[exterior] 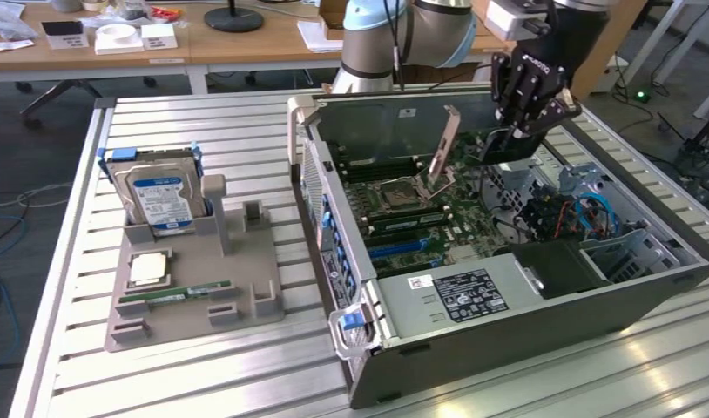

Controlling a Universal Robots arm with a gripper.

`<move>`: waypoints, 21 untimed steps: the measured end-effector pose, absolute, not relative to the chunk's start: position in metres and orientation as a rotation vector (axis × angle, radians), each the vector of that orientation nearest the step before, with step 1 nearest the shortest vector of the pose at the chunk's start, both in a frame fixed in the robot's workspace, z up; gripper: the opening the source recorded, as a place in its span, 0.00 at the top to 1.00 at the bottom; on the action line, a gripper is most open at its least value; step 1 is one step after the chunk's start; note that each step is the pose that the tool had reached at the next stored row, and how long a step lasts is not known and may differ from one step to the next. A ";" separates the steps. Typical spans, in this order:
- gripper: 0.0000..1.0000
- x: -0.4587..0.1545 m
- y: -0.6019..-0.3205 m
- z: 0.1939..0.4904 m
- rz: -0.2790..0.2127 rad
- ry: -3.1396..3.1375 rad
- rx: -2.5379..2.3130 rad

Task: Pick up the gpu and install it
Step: 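Insert the gpu into the slot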

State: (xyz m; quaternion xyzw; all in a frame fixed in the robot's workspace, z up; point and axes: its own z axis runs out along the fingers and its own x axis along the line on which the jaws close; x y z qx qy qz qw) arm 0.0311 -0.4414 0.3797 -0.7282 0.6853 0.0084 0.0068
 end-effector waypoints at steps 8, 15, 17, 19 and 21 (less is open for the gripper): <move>0.74 0.025 -0.442 0.375 0.026 2.178 -2.244; 0.74 0.017 -0.442 0.369 0.025 2.208 -2.215; 0.74 0.015 -0.442 0.366 0.025 2.216 -2.206; 0.74 0.014 -0.442 0.364 0.025 2.221 -2.201; 0.74 0.014 -0.442 0.363 0.025 2.222 -2.201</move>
